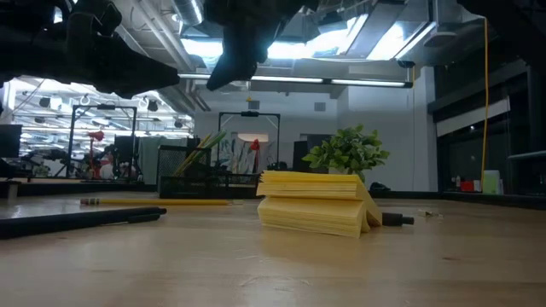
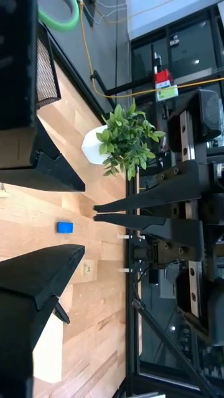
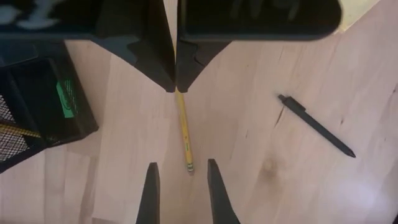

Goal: Pick and place office supplies into organizer
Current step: Put the pencil into the desk organizer

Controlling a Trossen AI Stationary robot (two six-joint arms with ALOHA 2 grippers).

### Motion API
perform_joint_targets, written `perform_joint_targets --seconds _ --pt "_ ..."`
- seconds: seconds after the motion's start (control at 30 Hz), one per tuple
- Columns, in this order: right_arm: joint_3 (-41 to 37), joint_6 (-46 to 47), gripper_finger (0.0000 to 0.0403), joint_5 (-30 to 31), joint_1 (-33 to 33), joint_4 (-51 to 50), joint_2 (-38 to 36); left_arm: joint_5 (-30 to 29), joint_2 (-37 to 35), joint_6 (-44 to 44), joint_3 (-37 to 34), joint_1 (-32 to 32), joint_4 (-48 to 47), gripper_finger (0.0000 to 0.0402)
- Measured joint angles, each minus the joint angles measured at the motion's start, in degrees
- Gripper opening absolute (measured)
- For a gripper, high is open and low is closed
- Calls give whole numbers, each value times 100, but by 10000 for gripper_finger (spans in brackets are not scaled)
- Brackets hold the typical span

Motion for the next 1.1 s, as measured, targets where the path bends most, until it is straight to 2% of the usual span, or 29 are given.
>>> perform_joint_targets --seconds 0.27,0.6,0.9,1.0,1.1 --pt "-124 7 8 -22 -29 76 0 -33 0 35 3 -2 -32 142" --pt "-538 88 7 -23 -135 341 0 -28 -4 -186 4 -7 -387 111" --pt "-538 22 4 -33 -159 367 0 -113 -4 -406 24 -7 -797 123" --pt "-540 116 9 -28 -205 361 0 -152 -2 -1073 342 20 -1920 127" --pt "-540 158 9 -57 -282 269 0 -140 2 -1777 1037 81 -3960 127"
